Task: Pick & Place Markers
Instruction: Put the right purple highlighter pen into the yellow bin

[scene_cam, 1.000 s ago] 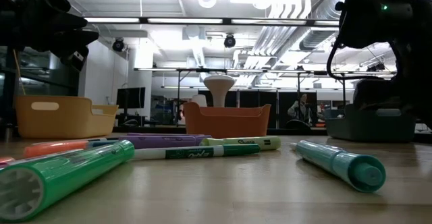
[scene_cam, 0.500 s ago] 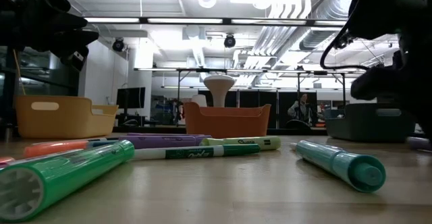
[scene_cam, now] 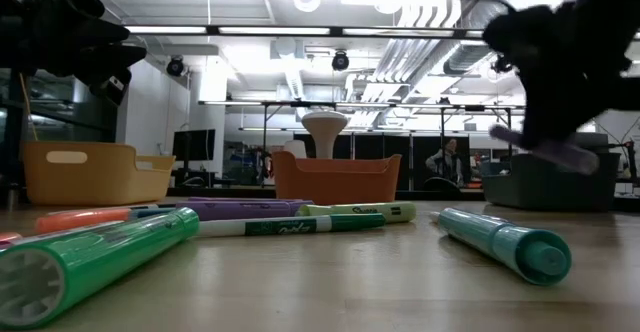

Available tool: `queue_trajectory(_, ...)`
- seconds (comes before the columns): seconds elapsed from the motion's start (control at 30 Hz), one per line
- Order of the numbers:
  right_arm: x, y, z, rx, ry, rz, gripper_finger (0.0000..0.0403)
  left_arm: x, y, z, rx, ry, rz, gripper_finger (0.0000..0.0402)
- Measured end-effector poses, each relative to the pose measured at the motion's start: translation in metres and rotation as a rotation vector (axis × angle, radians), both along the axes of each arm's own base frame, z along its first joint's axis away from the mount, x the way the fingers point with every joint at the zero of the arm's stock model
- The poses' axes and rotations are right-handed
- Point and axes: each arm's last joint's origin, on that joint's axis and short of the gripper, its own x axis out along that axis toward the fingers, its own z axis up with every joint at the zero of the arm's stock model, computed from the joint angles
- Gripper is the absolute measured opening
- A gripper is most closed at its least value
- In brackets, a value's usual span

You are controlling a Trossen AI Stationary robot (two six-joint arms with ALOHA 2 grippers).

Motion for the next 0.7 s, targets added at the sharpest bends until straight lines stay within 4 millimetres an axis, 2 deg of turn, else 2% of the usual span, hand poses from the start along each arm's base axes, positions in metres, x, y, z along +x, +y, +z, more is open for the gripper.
queue_trajectory(0.37, 0.025, -0.001, 0.066, -0.335, -0.163, 0.262, 0.0053, 0.000, 0.000, 0.000, 0.000, 0.000, 0.000, 0.0131)
queue_trajectory(0.57, 0.052, -0.012, 0.113, -0.498, -0.356, 0.395, 0.0053, 0.000, 0.000, 0.000, 0.000, 0.000, 0.000, 0.0131)
queue_trajectory(0.7, 0.068, -0.025, 0.137, -0.570, -0.516, 0.483, 0.0053, 0.000, 0.000, 0.000, 0.009, -0.005, 0.004, 0.0131)
